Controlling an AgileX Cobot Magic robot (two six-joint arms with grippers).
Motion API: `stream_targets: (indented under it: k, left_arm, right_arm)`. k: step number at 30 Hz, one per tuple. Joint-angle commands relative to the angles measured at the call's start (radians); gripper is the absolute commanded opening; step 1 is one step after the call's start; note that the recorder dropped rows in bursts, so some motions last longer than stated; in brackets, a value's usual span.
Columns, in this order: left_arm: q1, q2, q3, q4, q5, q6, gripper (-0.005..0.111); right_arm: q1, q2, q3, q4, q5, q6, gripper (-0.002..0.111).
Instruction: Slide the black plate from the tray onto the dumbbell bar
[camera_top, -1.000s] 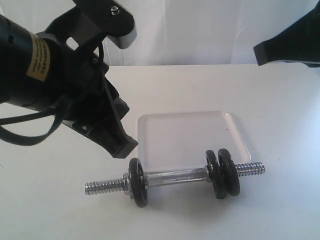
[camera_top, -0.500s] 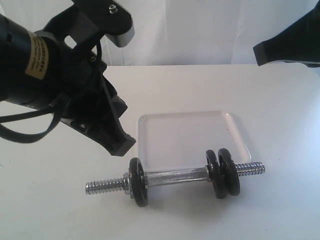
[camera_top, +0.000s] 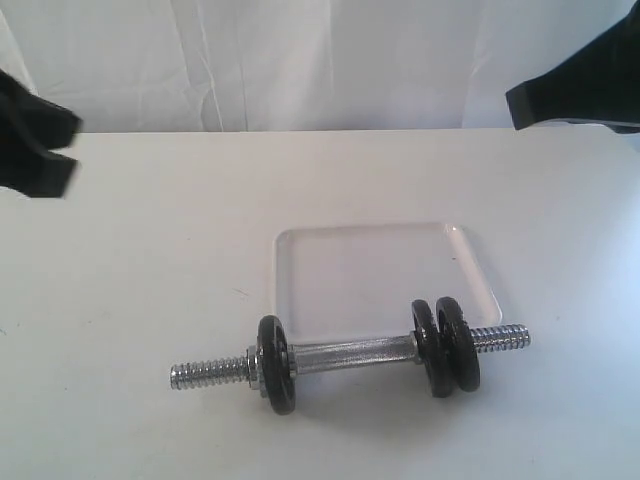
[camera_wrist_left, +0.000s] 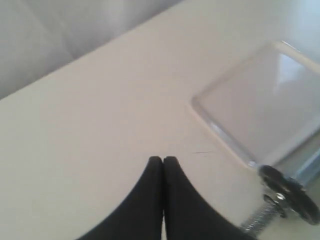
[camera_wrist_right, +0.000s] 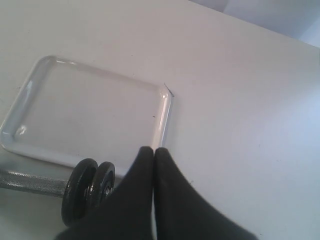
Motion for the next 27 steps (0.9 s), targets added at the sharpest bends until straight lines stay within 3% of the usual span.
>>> stream_targets:
  k: [1,4,10,16,27]
  left_arm:
    - [0.244,-0.264,0.09,0.013,-0.007,-0.011,0.0]
    - [0.397,-0.452,0.146,0.013,-0.007,-0.011,0.0]
    - [0.544,-0.705,0.171,0.013,-0.009,-0.011,0.0]
    - [0.563,-0.81,0.169,0.013,-0.009,-0.011,0.0]
    - [0.563,-0.808,0.207,0.015,-0.014,-0.011,0.0]
  right_arm:
    - [-0.004,-0.008,0.004,-0.003,-0.009,0.002,0.0]
    - [-0.004,-0.008,0.004,-0.003,-0.009,0.002,0.0]
    - [-0.004,-0.008,0.004,-0.003,-0.009,0.002,0.0]
    - [-0.004,-0.008,0.004,-0.003,-0.009,0.002,0.0]
    - [-0.004,-0.008,0.004,-0.003,-0.009,0.002,0.0]
